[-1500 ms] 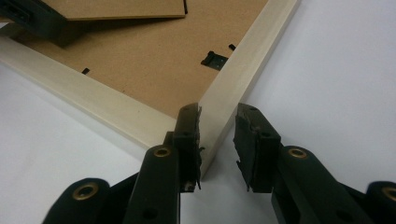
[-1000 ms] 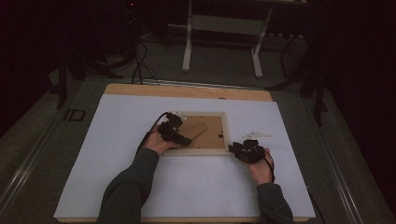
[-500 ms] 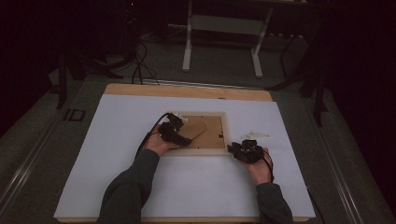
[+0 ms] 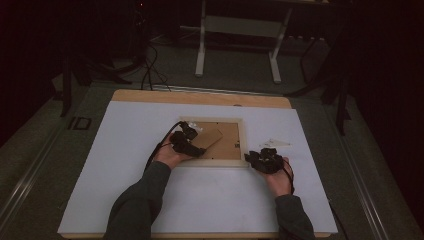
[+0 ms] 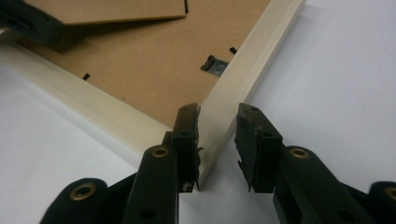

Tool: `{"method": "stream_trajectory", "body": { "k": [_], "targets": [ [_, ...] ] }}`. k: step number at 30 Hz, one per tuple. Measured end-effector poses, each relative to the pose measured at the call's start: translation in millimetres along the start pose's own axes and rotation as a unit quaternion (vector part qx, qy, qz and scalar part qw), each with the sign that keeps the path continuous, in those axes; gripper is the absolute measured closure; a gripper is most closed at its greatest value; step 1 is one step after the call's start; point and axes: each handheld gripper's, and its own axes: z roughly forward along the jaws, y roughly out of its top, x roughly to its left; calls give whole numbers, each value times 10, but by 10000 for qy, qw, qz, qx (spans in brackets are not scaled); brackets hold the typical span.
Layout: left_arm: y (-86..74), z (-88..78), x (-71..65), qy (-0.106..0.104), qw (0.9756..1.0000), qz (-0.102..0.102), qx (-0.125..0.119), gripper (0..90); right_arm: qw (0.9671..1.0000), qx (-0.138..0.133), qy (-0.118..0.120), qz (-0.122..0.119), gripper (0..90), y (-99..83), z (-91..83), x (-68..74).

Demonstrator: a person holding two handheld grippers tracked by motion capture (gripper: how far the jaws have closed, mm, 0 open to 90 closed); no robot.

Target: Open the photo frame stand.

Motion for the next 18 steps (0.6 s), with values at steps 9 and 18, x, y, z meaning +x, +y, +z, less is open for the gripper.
{"method": "stream_trajectory", "body": {
  "k": [9,18],
  "targets": [
    [-33,-45,-80,192,9996,125,-149,376,9999,-69,38,130,686,11,-28,-32],
    [-21,-94,-139,312,9989,245,-229,376,9999,-65,79,57,683,106,-29,7]
  ]
}}
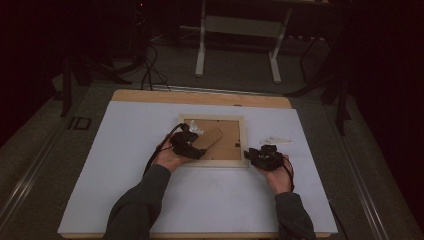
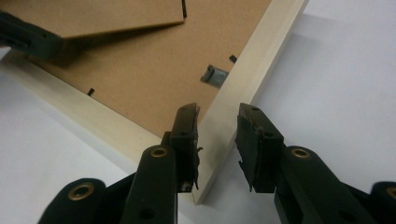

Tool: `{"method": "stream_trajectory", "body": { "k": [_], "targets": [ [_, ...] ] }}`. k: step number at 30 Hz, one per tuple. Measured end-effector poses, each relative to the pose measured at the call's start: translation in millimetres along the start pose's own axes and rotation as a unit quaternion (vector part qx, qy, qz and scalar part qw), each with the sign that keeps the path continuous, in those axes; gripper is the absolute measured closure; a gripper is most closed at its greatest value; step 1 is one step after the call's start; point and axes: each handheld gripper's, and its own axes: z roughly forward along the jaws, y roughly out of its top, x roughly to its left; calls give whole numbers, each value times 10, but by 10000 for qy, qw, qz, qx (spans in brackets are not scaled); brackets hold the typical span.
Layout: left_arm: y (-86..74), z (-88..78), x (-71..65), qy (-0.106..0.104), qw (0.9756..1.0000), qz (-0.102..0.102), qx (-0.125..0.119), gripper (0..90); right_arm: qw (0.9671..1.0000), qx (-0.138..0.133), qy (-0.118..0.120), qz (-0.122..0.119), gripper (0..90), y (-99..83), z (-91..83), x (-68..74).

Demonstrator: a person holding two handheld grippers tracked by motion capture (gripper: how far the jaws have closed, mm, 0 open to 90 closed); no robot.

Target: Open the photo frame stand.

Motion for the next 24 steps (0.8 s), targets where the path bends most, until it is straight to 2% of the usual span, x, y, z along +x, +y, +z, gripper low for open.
{"method": "stream_trajectory", "body": {
  "k": [14,24],
  "targets": [
    [6,-86,-88,165,9994,254,-165,376,9997,96,-95,-181,679,269,-7,-48],
    [0,-107,-125,242,9990,289,-218,376,9997,81,-142,-206,679,435,-11,-94]
  ]
}}
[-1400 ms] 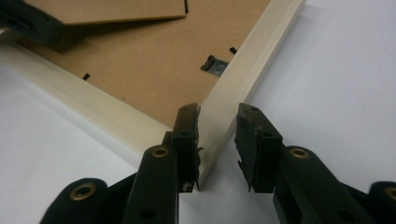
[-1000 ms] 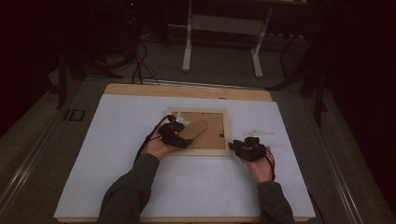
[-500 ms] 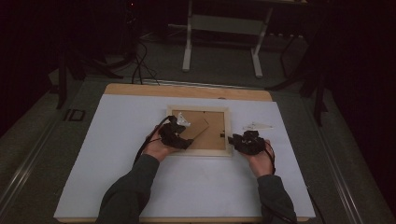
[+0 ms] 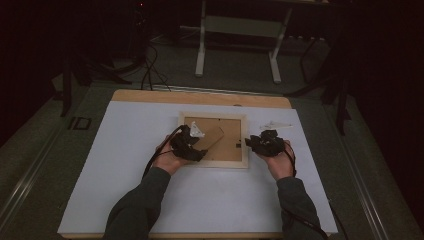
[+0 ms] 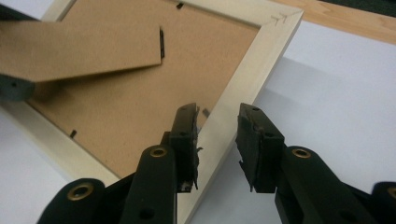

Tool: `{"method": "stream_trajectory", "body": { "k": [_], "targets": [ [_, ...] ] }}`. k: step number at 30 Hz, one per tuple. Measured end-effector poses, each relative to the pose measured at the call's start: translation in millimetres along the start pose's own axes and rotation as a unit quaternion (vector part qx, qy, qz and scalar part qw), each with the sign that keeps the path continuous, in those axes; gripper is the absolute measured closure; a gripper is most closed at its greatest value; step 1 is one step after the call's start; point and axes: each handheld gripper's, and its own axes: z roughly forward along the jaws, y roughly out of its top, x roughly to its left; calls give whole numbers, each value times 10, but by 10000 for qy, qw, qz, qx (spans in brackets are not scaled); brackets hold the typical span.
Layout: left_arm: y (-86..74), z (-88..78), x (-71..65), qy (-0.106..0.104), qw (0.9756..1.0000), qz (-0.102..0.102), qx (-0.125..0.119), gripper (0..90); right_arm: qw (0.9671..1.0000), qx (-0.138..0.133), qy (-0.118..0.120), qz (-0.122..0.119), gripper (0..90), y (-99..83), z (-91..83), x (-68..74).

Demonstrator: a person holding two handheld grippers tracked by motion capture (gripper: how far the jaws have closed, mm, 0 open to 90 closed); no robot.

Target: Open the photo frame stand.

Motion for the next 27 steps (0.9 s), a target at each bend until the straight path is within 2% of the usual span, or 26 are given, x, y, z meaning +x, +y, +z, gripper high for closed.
{"method": "stream_trajectory", "body": {
  "k": [12,15,25,27],
  "targets": [
    [-18,-37,-50,108,9998,96,-109,376,9998,120,-11,146,675,142,110,-77],
    [-22,-56,-84,196,9995,186,-135,376,9997,174,-27,191,665,156,158,-93],
    [-39,-88,-157,360,9986,313,-244,376,9981,320,56,520,583,245,251,-175],
    [-42,-98,-173,407,9981,374,-265,376,9970,356,63,687,582,261,271,-201]
  ]
}}
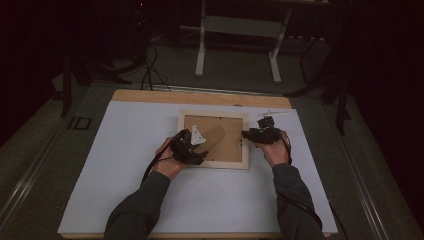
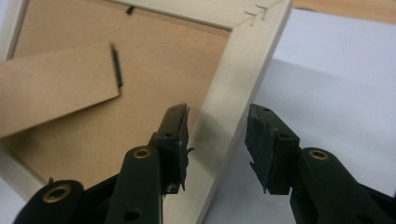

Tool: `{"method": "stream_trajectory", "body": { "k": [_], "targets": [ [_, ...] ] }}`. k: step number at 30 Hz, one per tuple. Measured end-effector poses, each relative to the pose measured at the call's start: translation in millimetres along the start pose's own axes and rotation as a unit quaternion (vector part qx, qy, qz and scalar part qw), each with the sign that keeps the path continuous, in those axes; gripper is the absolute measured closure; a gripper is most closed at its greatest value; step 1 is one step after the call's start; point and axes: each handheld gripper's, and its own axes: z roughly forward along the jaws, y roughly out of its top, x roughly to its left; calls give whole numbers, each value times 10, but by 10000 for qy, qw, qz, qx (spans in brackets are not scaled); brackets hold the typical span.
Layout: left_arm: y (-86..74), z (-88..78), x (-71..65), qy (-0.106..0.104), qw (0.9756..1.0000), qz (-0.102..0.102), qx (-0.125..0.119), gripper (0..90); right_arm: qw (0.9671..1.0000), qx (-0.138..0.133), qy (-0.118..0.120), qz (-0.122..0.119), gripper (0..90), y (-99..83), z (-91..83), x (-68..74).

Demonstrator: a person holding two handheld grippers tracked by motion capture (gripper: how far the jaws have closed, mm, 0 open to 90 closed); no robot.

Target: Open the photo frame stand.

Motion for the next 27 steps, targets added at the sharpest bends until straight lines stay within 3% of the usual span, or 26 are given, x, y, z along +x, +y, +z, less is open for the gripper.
{"method": "stream_trajectory", "body": {
  "k": [14,22,27],
  "targets": [
    [-30,-11,-58,167,9996,186,-127,376,9990,255,249,264,567,59,67,-80],
    [-58,-17,-71,196,9994,207,-201,375,9983,200,359,418,586,42,68,-104],
    [-62,-28,-90,243,9988,323,-274,375,9978,222,505,379,510,54,68,-131]
  ]
}}
